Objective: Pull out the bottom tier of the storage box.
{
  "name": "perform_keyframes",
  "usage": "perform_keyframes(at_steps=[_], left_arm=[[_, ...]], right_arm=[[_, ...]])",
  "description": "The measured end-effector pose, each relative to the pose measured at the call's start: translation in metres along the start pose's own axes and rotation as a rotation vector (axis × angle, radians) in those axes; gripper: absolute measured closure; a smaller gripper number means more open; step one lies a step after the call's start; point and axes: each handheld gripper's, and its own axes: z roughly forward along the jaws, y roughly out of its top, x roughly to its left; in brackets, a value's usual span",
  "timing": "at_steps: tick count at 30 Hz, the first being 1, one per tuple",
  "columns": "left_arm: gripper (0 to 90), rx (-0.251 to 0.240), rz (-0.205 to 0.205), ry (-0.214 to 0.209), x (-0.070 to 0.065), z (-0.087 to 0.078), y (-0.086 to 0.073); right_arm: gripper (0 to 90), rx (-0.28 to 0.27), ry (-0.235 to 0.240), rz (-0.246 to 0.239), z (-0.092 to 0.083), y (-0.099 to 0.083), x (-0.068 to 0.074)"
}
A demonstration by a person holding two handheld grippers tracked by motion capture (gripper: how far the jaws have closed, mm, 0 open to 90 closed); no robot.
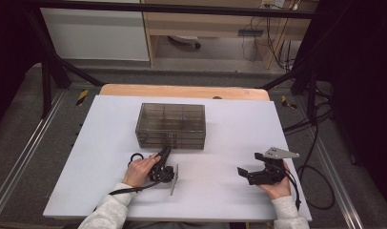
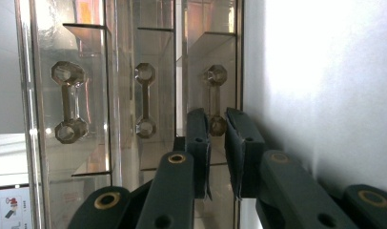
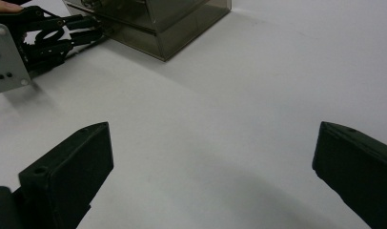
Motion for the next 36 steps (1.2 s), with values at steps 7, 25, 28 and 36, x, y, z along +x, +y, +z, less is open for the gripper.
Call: perform_keyframes(at_steps=[7,25,28,36], left_arm=[[80.4,0.003,0.005,-0.003,0.0,-0.001,0.001],[80.7,-0.021,0.01,-0.003,0.003,-0.015,-0.001],[80.6,-0.02,0.01,-0.005,0.002,-0.017,0.0],[80.5,-0.028,0.008,-0.008,0.001,-0.021,0.001]], right_arm=[[0.6,0.0,0.0,0.0,0.0,0.0,0.0],[0.6,0.0,0.0,0.001,0.0,0.0,0.0],[0.6,-0.001,-0.001,0.0,-0.001,0.0,0.0],[0.6,-0.001,0.0,0.0,-0.001,0.0,0.0]])
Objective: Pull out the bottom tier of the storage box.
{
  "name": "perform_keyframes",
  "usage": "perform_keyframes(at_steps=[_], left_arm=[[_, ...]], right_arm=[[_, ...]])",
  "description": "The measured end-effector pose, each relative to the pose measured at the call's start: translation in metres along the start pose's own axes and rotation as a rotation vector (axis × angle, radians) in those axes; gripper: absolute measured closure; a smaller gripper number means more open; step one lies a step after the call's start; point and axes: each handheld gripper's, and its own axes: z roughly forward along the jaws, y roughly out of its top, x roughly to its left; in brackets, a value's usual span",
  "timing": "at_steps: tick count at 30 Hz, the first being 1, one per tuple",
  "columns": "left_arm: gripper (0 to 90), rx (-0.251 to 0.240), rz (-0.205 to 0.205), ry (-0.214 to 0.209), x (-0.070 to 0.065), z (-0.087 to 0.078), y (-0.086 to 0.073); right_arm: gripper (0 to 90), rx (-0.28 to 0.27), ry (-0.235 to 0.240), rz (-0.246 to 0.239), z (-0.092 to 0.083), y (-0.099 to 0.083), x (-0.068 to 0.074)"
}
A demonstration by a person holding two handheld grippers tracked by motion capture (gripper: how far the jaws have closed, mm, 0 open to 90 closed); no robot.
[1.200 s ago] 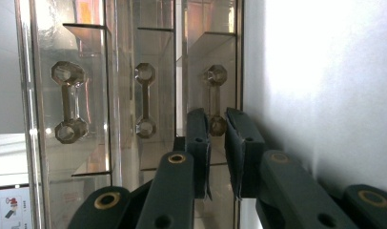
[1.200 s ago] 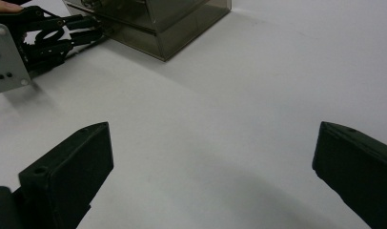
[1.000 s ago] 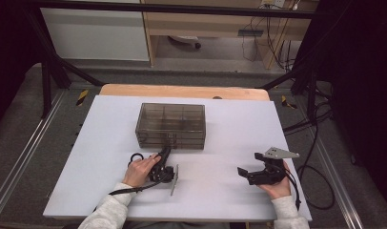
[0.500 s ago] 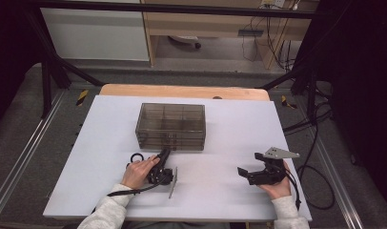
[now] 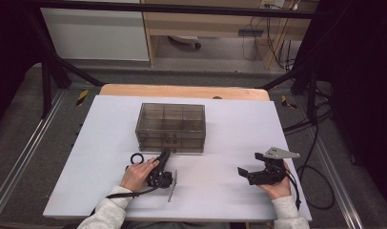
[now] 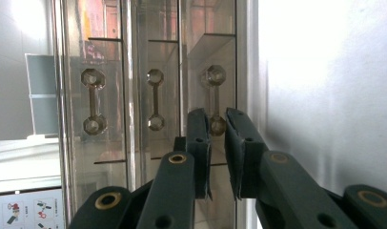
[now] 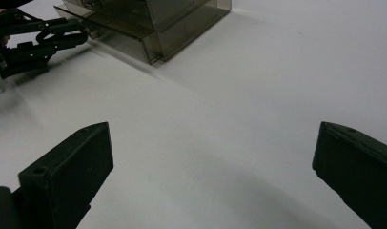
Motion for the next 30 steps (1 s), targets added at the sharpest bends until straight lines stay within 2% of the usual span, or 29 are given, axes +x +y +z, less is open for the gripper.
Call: perform_keyframes(at_steps=[7,16,19,21,23,24,28,30], left_arm=[[80.2,0.01,0.011,-0.02,-0.003,0.0,0.001],[79.1,0.016,-0.021,-0.042,0.0,-0.002,0.0],[68.8,0.015,-0.035,-0.048,0.001,-0.002,-0.002],[67.0,0.018,-0.051,-0.059,0.004,-0.002,-0.002],[60.7,0.022,-0.073,-0.063,0.008,-0.001,-0.003],[56.5,0.023,-0.095,-0.083,0.011,0.0,-0.004],[54.0,0.022,-0.107,-0.104,0.014,0.002,-0.005],[56.5,0.024,-0.103,-0.124,0.015,0.005,-0.006]], right_arm=[[0.6,0.001,0.001,-0.001,0.0,0.0,0.0],[0.6,0.0,0.001,-0.001,0.0,0.0,0.0],[0.6,0.001,0.001,0.0,0.0,0.0,0.0],[0.6,0.001,0.001,0.0,0.0,0.0,0.0],[0.6,0.001,0.001,0.0,0.0,0.0,0.0],[0.6,0.002,0.0,-0.001,0.0,0.0,0.0],[0.6,0.003,0.0,-0.003,0.001,0.0,0.0],[0.6,0.004,0.0,-0.004,0.001,0.0,0.0]])
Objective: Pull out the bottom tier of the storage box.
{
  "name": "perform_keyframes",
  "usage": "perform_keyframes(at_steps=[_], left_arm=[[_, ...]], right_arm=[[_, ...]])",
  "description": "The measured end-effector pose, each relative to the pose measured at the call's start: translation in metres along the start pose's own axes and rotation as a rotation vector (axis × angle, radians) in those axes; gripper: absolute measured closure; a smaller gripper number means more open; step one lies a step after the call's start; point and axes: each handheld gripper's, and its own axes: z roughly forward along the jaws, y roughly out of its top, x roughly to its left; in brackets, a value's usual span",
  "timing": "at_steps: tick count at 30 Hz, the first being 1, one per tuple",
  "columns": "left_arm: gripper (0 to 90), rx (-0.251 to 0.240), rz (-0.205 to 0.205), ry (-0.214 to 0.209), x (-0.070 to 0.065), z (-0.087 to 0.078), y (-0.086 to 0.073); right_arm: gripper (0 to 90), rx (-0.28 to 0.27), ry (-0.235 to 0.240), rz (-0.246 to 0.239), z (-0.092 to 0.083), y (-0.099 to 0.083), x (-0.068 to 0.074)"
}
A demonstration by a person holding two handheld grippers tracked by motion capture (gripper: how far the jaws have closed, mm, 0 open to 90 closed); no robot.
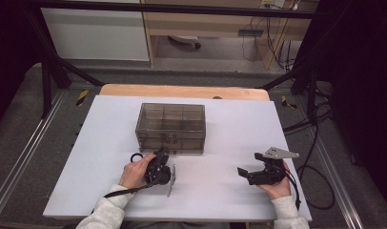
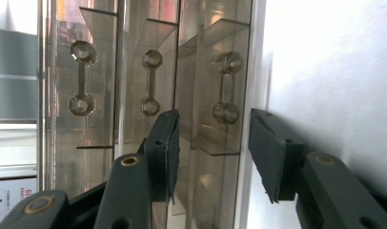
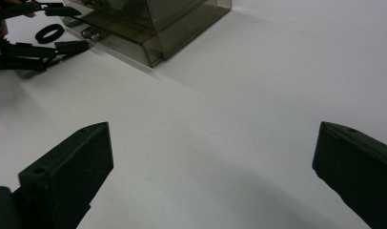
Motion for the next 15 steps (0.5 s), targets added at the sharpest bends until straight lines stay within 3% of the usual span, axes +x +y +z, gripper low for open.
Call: perform_keyframes(at_steps=[8,15], left_arm=[[60.4,0.006,0.011,-0.02,0.0018,0.0035,0.0024],[64.2,0.012,0.029,-0.012,0.0018,0.0043,0.0043]], right_arm=[[0.6,0.001,0.0,0.002,-0.0001,0.0,0.0],[0.6,-0.001,0.0,0.003,-0.0006,0.0001,0.0]])
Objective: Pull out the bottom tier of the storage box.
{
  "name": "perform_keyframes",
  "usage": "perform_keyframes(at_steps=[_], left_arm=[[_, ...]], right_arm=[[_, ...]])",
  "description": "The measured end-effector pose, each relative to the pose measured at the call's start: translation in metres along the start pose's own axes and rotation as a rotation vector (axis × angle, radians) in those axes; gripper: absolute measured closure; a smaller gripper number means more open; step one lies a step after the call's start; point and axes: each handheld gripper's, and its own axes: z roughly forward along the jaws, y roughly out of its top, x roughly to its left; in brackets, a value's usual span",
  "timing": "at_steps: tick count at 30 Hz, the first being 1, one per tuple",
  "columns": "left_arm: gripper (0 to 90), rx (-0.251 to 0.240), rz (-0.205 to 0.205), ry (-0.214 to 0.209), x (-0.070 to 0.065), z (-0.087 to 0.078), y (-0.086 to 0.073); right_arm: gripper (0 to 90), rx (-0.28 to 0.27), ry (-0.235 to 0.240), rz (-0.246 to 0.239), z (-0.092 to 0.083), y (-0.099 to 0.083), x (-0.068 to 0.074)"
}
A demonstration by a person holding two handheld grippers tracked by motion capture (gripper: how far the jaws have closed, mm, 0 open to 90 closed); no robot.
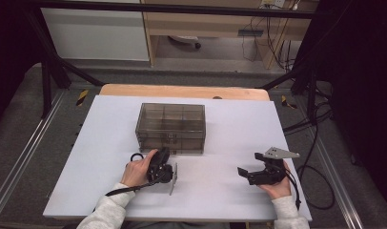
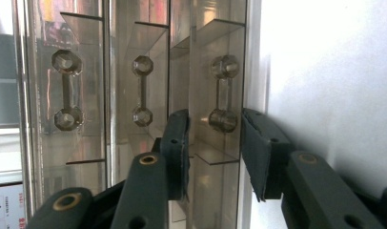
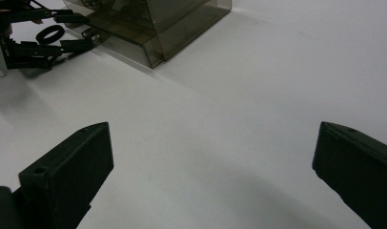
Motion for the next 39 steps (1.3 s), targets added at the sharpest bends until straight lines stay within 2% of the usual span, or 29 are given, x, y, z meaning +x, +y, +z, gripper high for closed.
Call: perform_keyframes(at_steps=[2,7,39], left_arm=[[67.6,-0.002,-0.006,-0.013,0.0026,-0.0014,-0.0001],[68.0,0.0,0.007,-0.008,0.0019,-0.0019,-0.0001],[68.6,-0.014,0.014,-0.007,0.0006,-0.0061,-0.0001]], right_arm=[[0.6,0.001,0.0,-0.001,0.0003,0.0,0.0001],[0.7,0.001,0.002,-0.002,0.0006,0.0,0.0001],[0.6,0.003,0.002,0.0,0.0003,-0.0001,-0.0001]])
